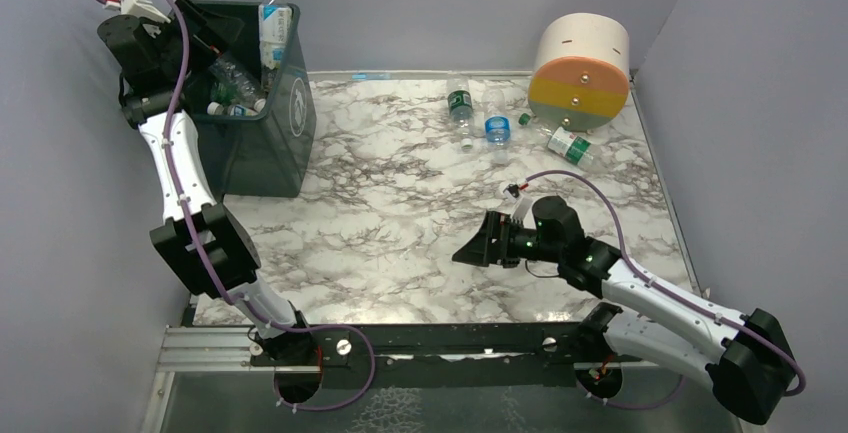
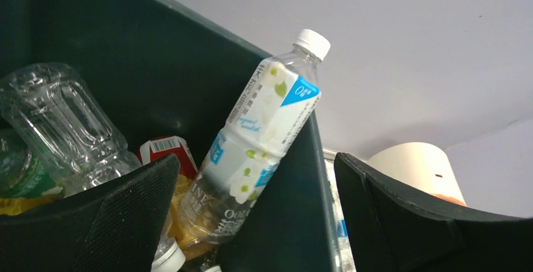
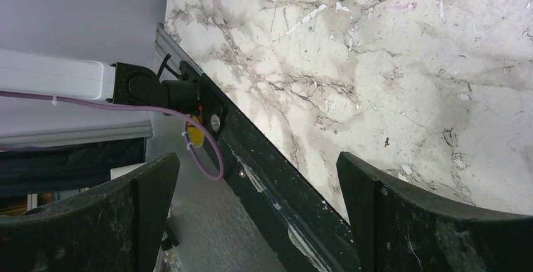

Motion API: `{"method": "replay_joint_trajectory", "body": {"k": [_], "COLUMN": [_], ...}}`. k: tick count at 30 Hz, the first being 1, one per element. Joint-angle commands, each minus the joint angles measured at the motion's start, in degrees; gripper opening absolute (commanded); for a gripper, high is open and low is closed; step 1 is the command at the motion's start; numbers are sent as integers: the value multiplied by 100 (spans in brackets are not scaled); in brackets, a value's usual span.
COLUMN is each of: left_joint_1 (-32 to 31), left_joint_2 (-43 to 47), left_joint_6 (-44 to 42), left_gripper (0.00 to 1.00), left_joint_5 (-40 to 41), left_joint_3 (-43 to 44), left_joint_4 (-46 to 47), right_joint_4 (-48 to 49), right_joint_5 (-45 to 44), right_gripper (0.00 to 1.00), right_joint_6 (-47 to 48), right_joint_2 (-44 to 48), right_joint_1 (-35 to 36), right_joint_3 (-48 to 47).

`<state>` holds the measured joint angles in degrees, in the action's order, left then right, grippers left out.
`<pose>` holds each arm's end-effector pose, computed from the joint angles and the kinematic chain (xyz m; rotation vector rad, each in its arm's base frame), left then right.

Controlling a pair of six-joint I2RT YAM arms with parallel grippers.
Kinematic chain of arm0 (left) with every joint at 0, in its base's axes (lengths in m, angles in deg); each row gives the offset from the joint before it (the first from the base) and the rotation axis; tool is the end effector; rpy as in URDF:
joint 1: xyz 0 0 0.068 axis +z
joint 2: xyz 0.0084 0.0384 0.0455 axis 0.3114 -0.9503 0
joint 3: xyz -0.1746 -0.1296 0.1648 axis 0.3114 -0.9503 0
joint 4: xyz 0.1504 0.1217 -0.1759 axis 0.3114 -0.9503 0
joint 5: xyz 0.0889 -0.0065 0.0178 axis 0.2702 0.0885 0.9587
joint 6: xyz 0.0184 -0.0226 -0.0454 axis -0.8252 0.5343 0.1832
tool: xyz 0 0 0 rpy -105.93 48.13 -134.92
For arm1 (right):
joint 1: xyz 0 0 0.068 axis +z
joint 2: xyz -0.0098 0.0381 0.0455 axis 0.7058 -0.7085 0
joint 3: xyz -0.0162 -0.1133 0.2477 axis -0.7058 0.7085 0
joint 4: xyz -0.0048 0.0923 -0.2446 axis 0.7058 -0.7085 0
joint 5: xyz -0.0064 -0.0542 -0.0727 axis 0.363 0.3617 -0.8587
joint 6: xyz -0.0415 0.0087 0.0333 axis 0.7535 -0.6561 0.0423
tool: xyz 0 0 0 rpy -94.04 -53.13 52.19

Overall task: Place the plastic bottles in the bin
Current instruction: Place the plastic bottle in the trash bin, then pick up the plastic bottle at the center of the board.

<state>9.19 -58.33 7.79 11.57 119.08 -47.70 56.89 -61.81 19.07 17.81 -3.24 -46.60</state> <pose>0.3614 0.1620 0.4412 -0.3857 1.6131 -0.6553 0.1390 0.1426 0.2215 -0.1505 2.3161 1.3198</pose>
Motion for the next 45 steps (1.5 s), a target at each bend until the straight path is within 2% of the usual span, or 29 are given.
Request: {"method": "replay_joint_trajectory", "body": {"k": [1,5,13,16,20,26,31,38,45], "left_joint_1": [-77,-78,-431,-828,-1515,-2372,-3049,-4013,-4236], "left_joint_2": [250,262,833,923,1323,1859,2100,2212,2271], "left_joint_6": [-249,-488,-186,-101,-274,-508,-764,-1012,-1141], "left_gripper": [99,99,99,99,99,99,99,99,99], "left_joint_5": [248,451,25,-311,-258,-173,168,729,957], "left_joint_3": [564,1060,972,862,371,-399,-1125,-2039,-2712], "left_joint_4": [-342,-1023,-934,-923,-923,-1003,-1077,-1072,-1061], "right_joint_4": [46,-50,-185,-745,-1385,-1449,-1649,-1607,-1680], "right_joint_5": [86,66,-254,-788,-1313,-1595,-2238,-3222,-3795], "right_gripper": [99,99,99,99,99,99,100,94,88], "right_joint_6": [4,40,200,354,839,1148,1577,2246,2641], "right_joint_2": [88,117,-12,-755,-1898,-2923,-3666,-4663,-5949], "right_joint_1": [36,33,29,28,-62,-744,-821,-865,-1130], "right_joint_3": [-153,-228,-628,-1354,-2631,-3541,-4364,-5415,-6191]}}
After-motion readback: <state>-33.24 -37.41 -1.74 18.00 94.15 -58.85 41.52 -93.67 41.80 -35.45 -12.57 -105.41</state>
